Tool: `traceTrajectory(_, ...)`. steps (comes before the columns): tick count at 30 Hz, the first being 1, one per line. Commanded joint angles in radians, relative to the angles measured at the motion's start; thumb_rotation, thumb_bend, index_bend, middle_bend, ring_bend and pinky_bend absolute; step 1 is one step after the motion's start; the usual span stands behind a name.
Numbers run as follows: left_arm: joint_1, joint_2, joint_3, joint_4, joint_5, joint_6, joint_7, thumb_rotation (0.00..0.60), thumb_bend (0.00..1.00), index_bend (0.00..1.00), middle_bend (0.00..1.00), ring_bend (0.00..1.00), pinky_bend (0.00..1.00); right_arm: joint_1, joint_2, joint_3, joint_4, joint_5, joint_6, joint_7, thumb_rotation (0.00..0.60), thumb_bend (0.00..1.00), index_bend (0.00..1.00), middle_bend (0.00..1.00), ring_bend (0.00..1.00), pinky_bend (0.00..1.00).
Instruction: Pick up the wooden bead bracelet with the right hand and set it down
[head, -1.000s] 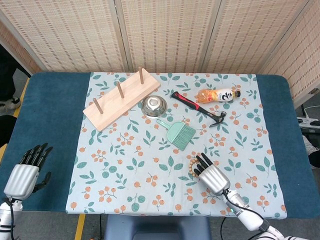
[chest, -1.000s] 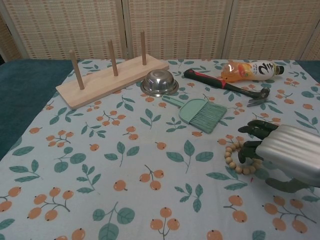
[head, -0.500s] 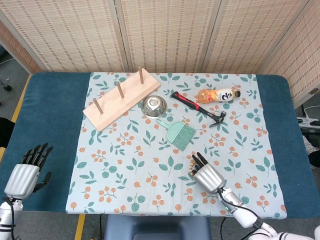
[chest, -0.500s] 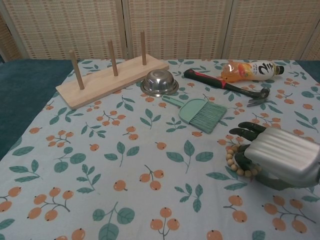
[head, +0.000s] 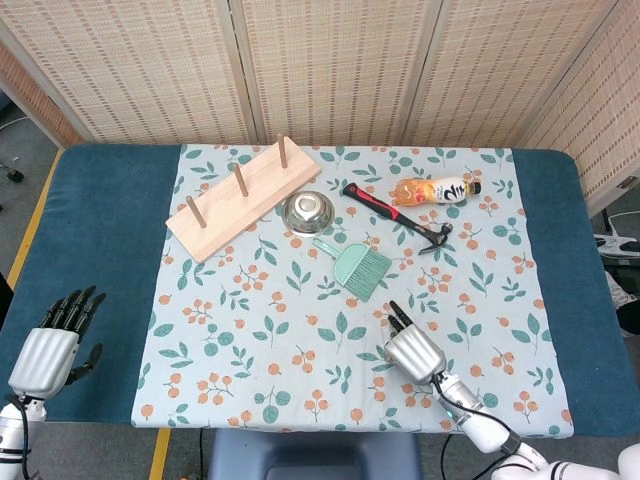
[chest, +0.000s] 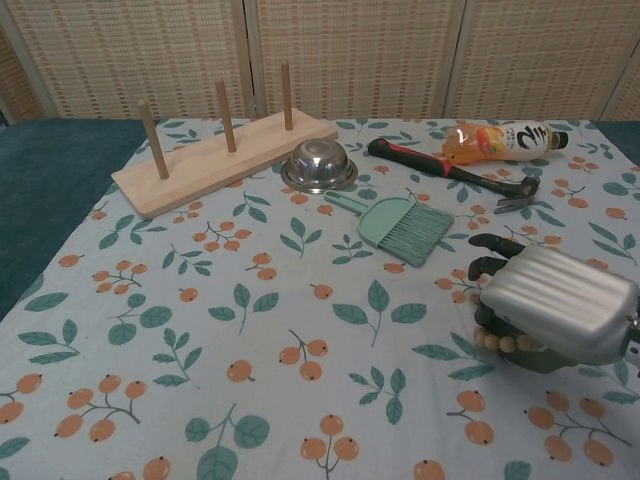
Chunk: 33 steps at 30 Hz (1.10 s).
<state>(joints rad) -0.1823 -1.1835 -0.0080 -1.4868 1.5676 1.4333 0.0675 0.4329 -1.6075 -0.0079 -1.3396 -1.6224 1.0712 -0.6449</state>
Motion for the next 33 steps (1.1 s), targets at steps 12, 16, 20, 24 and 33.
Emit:
traceTrajectory(12,-0.002,-0.008,0.001,0.001,0.003,-0.003,0.013,0.6,0.46,0.0,0.0,0.0,0.15,0.059,0.181,0.21,-0.37,0.545,-0.377,0.785,0.6,0.43,0.83,0.67,0.26,0.0)
traceTrajectory(16,-0.003,-0.01,0.002,0.0,0.004,-0.005,0.019,0.6,0.46,0.0,0.0,0.0,0.15,0.145,0.296,0.284,-0.389,0.75,-0.607,0.941,0.6,0.48,0.83,0.67,0.27,0.0)
traceTrajectory(20,-0.003,-0.013,0.003,0.001,0.004,-0.006,0.024,0.6,0.46,0.0,0.0,0.0,0.15,0.193,0.353,0.314,-0.383,0.872,-0.714,1.035,0.6,0.52,0.83,0.68,0.29,0.0)
traceTrajectory(24,-0.003,-0.015,0.004,0.002,0.004,-0.007,0.026,0.6,0.46,0.0,0.0,0.0,0.15,0.219,0.381,0.33,-0.37,0.938,-0.786,1.094,0.6,0.58,0.86,0.7,0.33,0.0)
traceTrajectory(33,-0.01,-0.022,0.004,0.002,-0.002,-0.025,0.035,0.6,0.46,0.0,0.0,0.0,0.15,0.18,0.436,0.479,-0.365,1.007,-0.992,1.256,0.483,0.66,0.85,0.72,0.36,0.0)
